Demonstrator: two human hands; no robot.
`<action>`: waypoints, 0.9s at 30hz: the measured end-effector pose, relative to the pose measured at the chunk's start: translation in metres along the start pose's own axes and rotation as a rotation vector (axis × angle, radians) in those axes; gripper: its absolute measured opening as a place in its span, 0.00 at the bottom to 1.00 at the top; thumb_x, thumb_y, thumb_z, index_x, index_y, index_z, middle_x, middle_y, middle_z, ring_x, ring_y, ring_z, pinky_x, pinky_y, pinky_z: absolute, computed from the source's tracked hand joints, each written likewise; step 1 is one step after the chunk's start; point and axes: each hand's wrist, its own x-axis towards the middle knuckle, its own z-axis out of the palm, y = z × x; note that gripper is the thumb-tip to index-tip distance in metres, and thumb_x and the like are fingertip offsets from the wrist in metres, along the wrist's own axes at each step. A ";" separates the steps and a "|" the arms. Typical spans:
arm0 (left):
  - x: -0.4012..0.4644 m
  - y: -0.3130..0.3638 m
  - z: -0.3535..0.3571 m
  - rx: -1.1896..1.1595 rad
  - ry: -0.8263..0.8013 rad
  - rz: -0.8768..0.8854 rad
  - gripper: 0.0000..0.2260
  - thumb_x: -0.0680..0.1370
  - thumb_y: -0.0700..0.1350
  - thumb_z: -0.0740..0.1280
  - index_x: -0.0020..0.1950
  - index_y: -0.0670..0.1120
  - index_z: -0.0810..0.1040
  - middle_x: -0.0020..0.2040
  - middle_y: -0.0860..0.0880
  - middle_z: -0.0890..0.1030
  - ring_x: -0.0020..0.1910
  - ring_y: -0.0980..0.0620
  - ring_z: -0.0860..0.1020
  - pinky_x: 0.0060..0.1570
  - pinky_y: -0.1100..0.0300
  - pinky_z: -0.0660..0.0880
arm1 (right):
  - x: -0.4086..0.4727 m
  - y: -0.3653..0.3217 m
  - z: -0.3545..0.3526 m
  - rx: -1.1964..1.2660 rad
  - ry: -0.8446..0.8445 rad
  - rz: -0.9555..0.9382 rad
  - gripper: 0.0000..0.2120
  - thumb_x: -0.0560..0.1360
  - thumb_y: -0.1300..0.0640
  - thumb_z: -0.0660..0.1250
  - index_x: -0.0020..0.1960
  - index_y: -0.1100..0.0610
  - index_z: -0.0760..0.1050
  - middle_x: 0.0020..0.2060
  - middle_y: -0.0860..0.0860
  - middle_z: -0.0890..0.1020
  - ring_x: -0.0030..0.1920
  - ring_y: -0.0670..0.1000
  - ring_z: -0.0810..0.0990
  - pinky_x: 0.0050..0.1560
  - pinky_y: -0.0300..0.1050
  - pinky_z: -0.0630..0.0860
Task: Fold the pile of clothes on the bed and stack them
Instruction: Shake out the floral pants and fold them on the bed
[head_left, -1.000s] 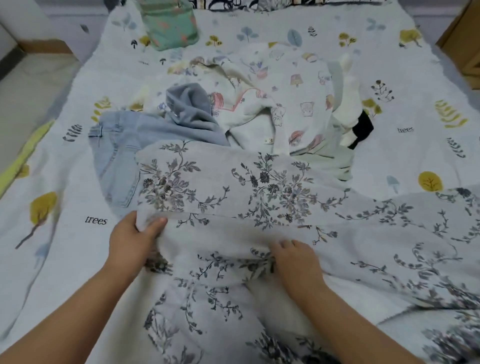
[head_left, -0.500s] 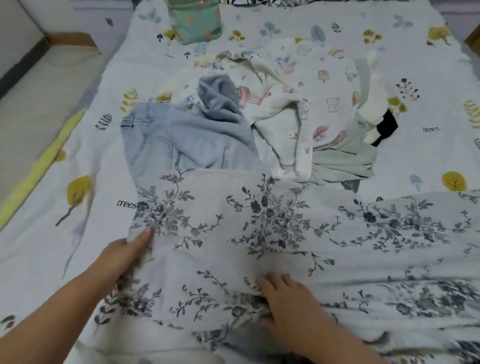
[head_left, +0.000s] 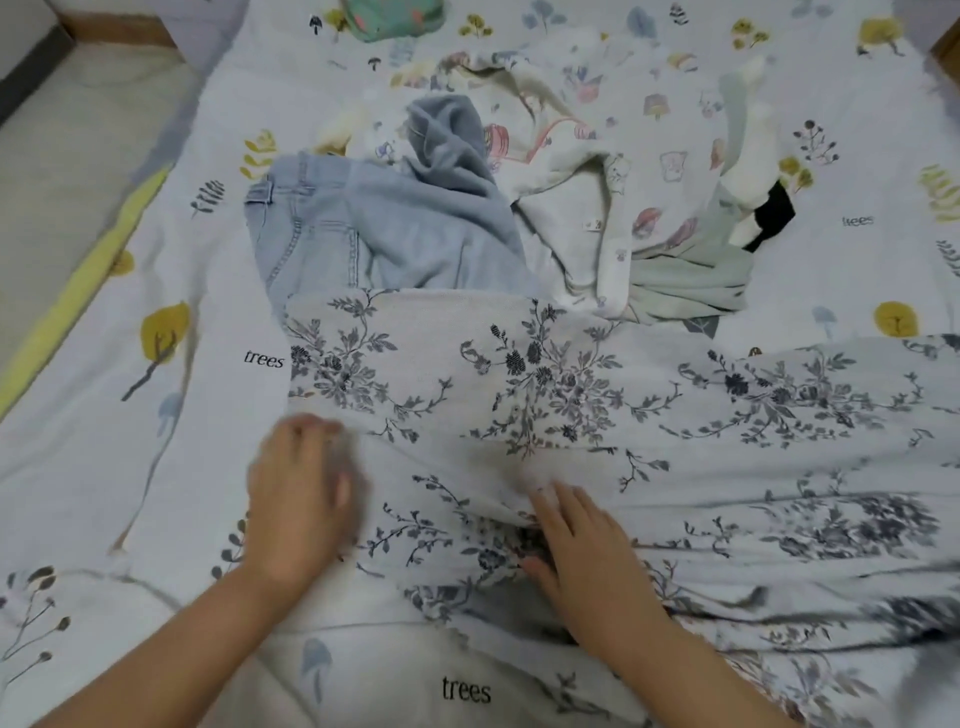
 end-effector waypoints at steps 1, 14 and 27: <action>-0.019 0.010 0.001 -0.018 -0.067 0.151 0.15 0.69 0.35 0.67 0.55 0.42 0.78 0.55 0.42 0.76 0.55 0.42 0.74 0.54 0.50 0.70 | -0.007 -0.001 -0.002 0.021 0.014 0.000 0.32 0.80 0.41 0.47 0.76 0.49 0.35 0.76 0.52 0.40 0.76 0.53 0.39 0.74 0.48 0.40; -0.097 0.063 0.022 0.153 -0.346 0.521 0.11 0.65 0.49 0.60 0.37 0.51 0.82 0.39 0.52 0.79 0.41 0.50 0.76 0.40 0.59 0.62 | -0.091 0.002 -0.002 -0.197 -0.038 -0.060 0.22 0.62 0.44 0.76 0.51 0.53 0.80 0.63 0.57 0.76 0.67 0.57 0.71 0.66 0.59 0.67; -0.143 0.078 -0.048 0.103 -0.416 0.485 0.08 0.72 0.49 0.59 0.34 0.52 0.74 0.24 0.57 0.73 0.22 0.58 0.72 0.26 0.74 0.58 | -0.164 -0.007 -0.011 0.084 0.000 -0.112 0.09 0.78 0.61 0.54 0.57 0.56 0.65 0.47 0.54 0.80 0.41 0.53 0.75 0.42 0.45 0.66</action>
